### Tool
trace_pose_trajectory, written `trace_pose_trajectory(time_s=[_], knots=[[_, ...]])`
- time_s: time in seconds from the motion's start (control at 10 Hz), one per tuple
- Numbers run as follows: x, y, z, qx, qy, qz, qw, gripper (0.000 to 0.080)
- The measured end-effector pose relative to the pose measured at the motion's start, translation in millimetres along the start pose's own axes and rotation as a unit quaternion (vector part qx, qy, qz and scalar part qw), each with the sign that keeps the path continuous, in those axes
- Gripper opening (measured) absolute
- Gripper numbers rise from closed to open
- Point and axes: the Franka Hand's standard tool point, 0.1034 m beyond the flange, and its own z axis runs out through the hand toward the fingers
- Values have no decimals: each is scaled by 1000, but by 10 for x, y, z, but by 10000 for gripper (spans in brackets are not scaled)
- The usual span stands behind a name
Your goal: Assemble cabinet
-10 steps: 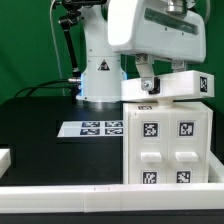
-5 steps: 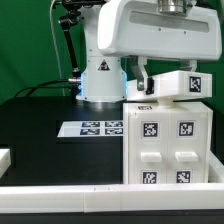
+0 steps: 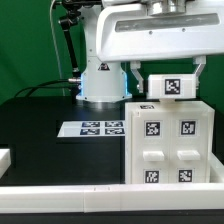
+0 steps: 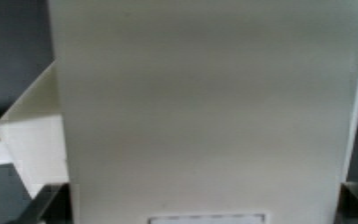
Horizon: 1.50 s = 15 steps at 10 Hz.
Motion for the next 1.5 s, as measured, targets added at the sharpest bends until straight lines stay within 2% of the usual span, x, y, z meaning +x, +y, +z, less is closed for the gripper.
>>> trace_pose_trajectory(time_s=[0.4, 0.7, 0.8, 0.9, 1.0, 1.5], knots=[[-10, -23, 4, 5, -2, 112, 994, 554], [-20, -50, 6, 10, -5, 218, 976, 554], [-22, -55, 6, 15, -8, 266, 964, 554], [-26, -68, 7, 21, -13, 340, 940, 554], [-30, -77, 8, 22, -14, 357, 934, 554], [-61, -135, 30, 33, -35, 572, 819, 554]])
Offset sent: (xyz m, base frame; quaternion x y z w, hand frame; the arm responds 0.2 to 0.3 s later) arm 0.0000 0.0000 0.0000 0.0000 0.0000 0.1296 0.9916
